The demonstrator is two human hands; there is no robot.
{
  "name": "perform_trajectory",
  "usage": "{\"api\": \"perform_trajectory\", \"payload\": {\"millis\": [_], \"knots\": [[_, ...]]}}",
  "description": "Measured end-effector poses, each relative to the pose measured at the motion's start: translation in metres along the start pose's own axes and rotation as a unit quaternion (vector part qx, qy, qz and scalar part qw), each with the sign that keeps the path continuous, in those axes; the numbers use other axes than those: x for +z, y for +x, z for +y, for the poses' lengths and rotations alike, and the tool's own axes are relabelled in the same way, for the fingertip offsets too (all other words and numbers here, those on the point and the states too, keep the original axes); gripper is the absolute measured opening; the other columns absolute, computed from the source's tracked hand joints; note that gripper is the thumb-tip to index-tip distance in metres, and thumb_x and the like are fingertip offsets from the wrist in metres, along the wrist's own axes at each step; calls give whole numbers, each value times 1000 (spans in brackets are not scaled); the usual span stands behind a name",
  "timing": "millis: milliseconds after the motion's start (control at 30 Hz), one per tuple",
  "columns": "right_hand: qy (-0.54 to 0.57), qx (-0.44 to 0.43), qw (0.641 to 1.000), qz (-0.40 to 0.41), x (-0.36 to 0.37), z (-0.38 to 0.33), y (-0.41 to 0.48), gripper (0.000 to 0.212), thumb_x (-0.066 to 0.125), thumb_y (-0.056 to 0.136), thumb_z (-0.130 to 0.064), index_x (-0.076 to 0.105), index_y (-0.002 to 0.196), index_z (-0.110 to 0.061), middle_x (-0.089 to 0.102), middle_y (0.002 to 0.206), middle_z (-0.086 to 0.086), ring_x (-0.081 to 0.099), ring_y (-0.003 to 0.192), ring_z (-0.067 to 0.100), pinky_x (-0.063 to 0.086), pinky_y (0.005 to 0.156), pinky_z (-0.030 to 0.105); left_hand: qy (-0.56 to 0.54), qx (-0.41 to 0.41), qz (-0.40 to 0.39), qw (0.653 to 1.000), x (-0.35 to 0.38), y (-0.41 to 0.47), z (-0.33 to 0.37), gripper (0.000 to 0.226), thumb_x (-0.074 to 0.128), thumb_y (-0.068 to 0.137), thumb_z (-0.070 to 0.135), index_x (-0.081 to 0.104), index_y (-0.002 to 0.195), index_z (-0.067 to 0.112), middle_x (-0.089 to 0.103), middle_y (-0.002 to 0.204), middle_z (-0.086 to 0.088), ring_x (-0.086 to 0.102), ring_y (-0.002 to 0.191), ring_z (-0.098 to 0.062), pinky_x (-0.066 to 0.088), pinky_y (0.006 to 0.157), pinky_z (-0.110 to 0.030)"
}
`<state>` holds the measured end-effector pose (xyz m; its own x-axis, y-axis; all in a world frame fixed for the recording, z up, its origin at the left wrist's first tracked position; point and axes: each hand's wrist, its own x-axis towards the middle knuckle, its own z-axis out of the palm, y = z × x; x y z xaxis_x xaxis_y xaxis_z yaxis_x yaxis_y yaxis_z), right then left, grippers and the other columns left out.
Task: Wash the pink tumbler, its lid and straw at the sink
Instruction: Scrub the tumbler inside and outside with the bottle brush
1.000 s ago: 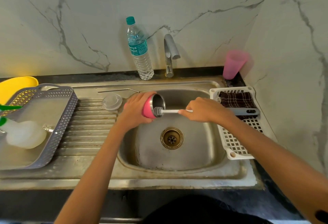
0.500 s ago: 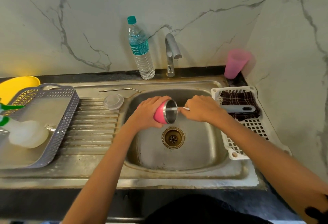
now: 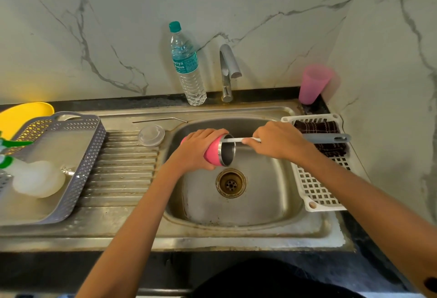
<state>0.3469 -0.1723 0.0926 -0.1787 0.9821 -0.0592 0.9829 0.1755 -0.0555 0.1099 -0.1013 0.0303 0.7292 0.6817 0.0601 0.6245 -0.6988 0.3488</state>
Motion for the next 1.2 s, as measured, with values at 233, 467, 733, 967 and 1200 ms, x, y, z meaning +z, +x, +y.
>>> {"api": "perform_trajectory", "payload": {"millis": [233, 467, 733, 967, 1200], "knots": [[-27, -60, 997, 33, 15, -33, -16, 49, 31, 101, -50, 51, 71, -16, 47, 65, -1, 53, 63, 20, 36, 59, 32, -8, -14, 0, 1000, 4, 0, 1, 96, 82, 60, 39, 34, 143, 32, 49, 139, 6, 46, 127, -17, 41, 107, -43], [2, 14, 1000, -20, 14, -12, -3, 54, 33, 99, -54, 55, 68, -17, 49, 60, -1, 53, 60, 18, 39, 55, 28, 46, -7, 12, 999, -5, -11, -1, 96, 84, 62, 30, 37, 146, 28, 49, 141, 2, 44, 131, -21, 33, 110, -41], [-12, -7, 1000, 10, 5, -17, 0, 55, 32, 99, -55, 55, 65, -18, 49, 57, -2, 49, 53, 15, 36, 51, 27, 11, -55, 13, 998, -3, -20, -8, 98, 84, 62, 30, 34, 146, 29, 48, 141, 3, 44, 131, -21, 34, 112, -43], [-19, -35, 998, 43, 21, -41, -17, 48, 30, 101, -49, 51, 71, -19, 43, 59, -4, 46, 53, 17, 36, 54, 30, 37, -49, 44, 997, -12, -12, -9, 98, 85, 62, 31, 35, 146, 26, 48, 141, -1, 44, 132, -25, 36, 111, -48], [42, 17, 999, 8, 21, -12, -1, 52, 31, 100, -55, 47, 62, -23, 48, 56, -3, 52, 52, 16, 41, 51, 26, 32, -48, 56, 997, -20, -10, -10, 99, 84, 63, 37, 31, 146, 30, 47, 141, 2, 45, 128, -23, 41, 106, -48]]}}
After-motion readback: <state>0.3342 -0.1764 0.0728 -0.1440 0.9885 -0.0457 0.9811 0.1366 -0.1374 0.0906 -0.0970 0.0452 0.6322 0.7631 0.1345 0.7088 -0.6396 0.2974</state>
